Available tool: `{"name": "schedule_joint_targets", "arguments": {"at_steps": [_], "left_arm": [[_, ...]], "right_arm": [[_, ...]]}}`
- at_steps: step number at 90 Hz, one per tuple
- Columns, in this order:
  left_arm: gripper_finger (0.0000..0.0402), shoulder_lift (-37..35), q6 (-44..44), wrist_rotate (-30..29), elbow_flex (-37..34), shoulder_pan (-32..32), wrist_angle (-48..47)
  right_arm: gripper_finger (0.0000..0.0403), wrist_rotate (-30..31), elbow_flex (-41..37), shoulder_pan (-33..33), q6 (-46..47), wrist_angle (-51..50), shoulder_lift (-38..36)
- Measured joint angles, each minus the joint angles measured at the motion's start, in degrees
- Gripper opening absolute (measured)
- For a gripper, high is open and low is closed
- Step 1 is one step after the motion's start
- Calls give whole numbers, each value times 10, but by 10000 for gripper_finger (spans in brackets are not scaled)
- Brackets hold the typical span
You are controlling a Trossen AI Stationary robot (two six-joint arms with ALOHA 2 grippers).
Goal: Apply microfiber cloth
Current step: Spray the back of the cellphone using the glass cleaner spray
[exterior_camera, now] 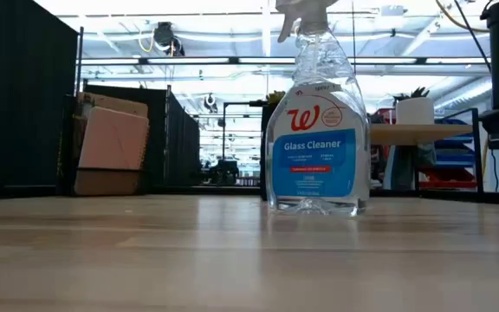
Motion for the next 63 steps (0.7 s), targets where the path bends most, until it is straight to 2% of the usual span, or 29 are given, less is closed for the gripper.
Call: {"name": "schedule_joint_targets", "arguments": {"at_steps": [8,17,26,35,41,48,56,63], "left_arm": [[20,-1,33,9,0,5,-20],[20,-1,25,55,0,16,-86],[20,2,-27,83,-9,28,-158],[20,5,-60,117,-39,34,-199],[19,11,-75,139,-65,36,-193],[19,22,-77,163,-96,39,-172],[19,46,-75,172,-128,43,-108],[19,73,-59,184,-148,51,-54]], "right_arm": [[249,-88,0,13,67,-22,-8],[249,-218,0,21,183,-95,-33],[249,-339,1,19,320,-239,-68],[249,-405,1,19,443,-436,-94],[249,-415,1,19,517,-560,-106],[249,-399,1,19,590,-700,-112],[249,-328,-10,6,677,-824,-110],[249,-254,-39,-19,723,-838,-110]]}}
